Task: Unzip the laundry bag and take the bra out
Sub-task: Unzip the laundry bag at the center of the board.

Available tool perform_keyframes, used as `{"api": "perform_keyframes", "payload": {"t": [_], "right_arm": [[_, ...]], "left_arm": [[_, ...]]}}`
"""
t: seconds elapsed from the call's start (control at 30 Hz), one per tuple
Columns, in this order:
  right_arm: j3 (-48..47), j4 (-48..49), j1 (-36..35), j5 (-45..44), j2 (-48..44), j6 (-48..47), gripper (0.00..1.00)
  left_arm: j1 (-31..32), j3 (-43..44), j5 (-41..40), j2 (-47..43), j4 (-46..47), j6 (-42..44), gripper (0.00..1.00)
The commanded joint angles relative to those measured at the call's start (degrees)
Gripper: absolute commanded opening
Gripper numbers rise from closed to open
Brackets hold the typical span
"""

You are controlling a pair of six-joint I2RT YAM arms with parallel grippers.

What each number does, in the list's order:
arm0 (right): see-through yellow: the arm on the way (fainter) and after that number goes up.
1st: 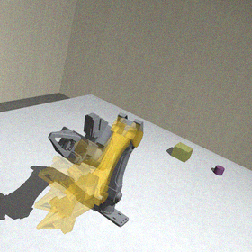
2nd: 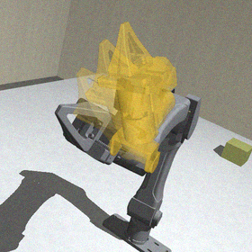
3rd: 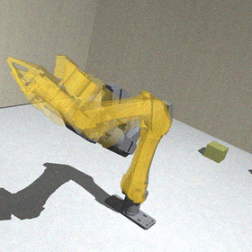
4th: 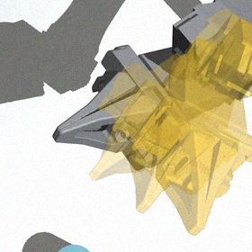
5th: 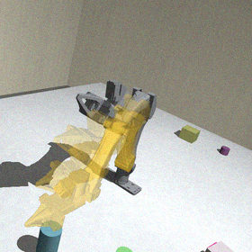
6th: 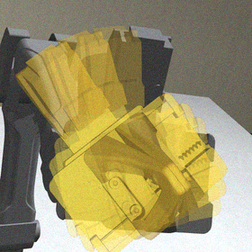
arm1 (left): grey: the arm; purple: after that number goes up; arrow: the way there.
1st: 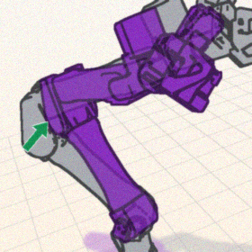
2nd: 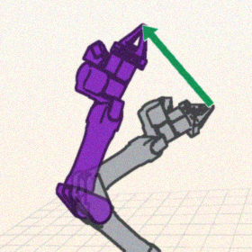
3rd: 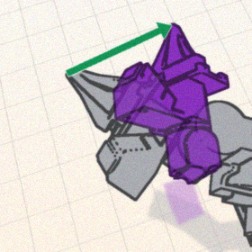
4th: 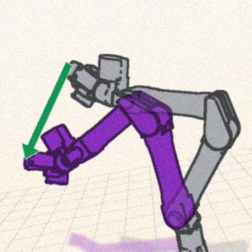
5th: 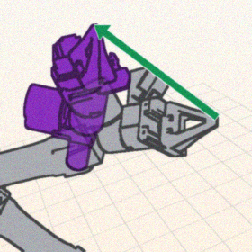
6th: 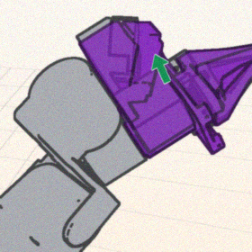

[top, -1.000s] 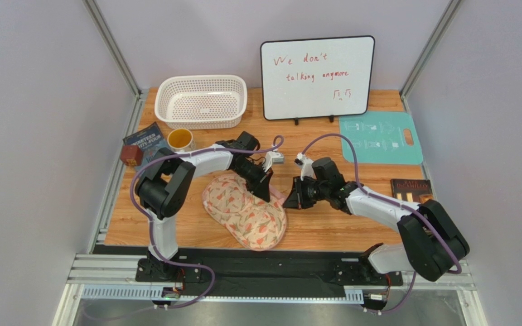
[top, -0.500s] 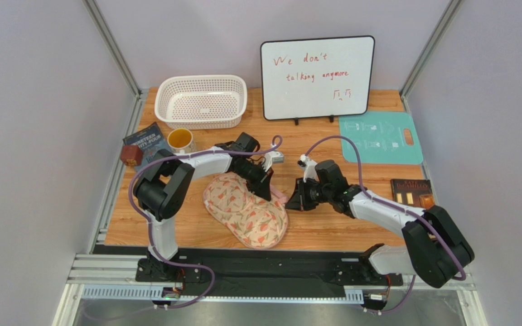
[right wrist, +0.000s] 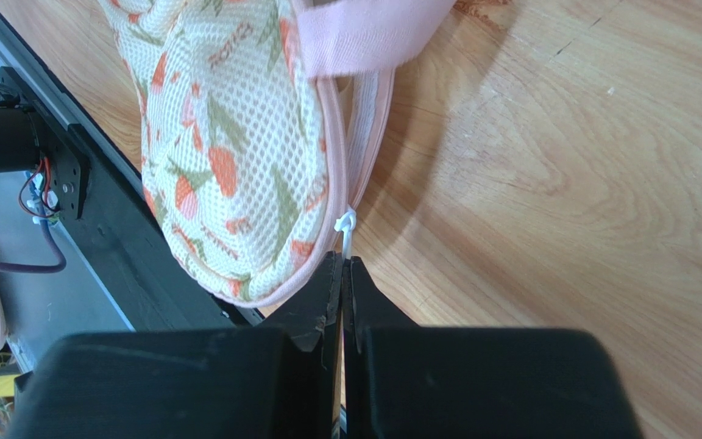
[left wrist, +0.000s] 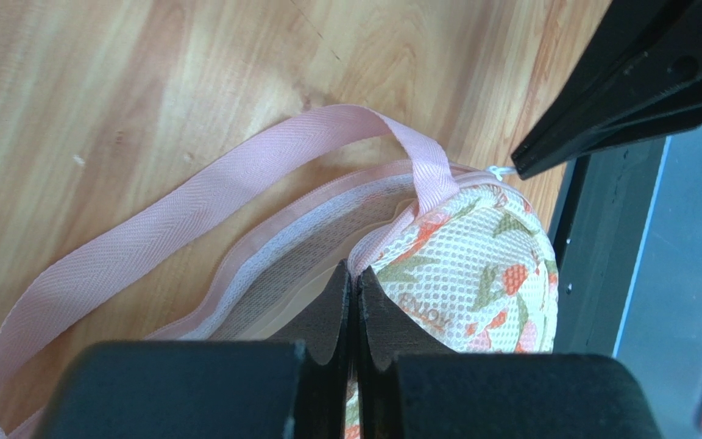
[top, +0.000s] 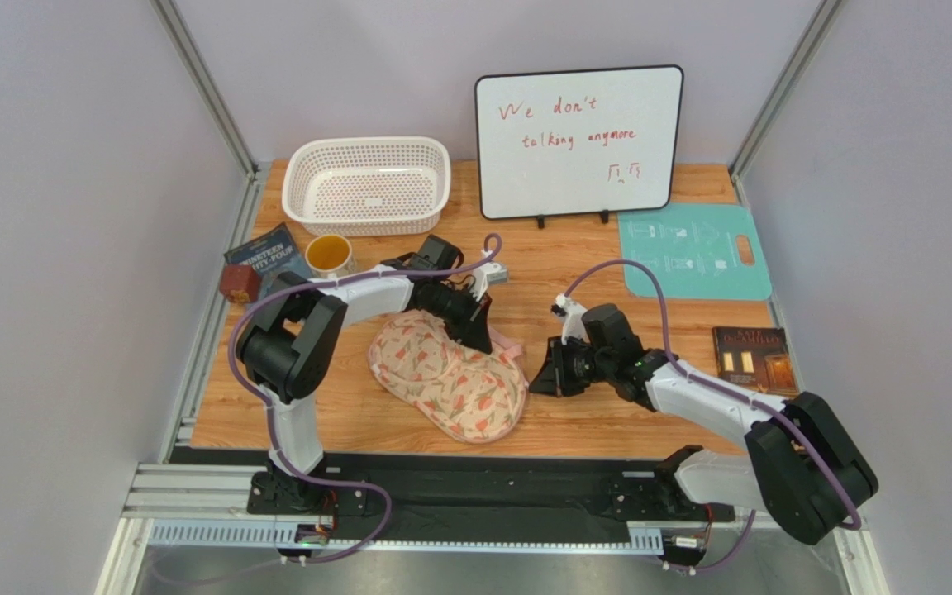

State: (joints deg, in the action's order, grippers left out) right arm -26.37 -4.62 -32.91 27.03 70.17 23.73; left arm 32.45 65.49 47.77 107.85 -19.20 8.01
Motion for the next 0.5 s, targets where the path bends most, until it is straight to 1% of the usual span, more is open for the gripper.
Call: {"api": "perform_keyframes", "payload": {"t": [0.0,0.13,0.33,0.47], "right_arm": [[0.35,-2.32,0.12,-0.13,-2.76,0.44,0.0],[0.18,-3.55,0.12,-0.57,-4.08,1.15,0.0],[-0.35,-3.99,-0.05,-0.84,-4.34,1.5,0.0],[-0.44,-4.08,-0.23,-1.01,-4.17,1.76,0.0]], "left_arm": [[-1.51,0.95,-2.59,-2.12,5.31,-3.26,0.0],[-1.6,2.88,-7.23,-1.24,5.49,-5.1,0.0],[-1.6,3.85,-12.6,-0.28,7.95,-10.29,0.0],[-1.6,4.64,-14.89,0.51,9.27,-13.81,0.0]]}}
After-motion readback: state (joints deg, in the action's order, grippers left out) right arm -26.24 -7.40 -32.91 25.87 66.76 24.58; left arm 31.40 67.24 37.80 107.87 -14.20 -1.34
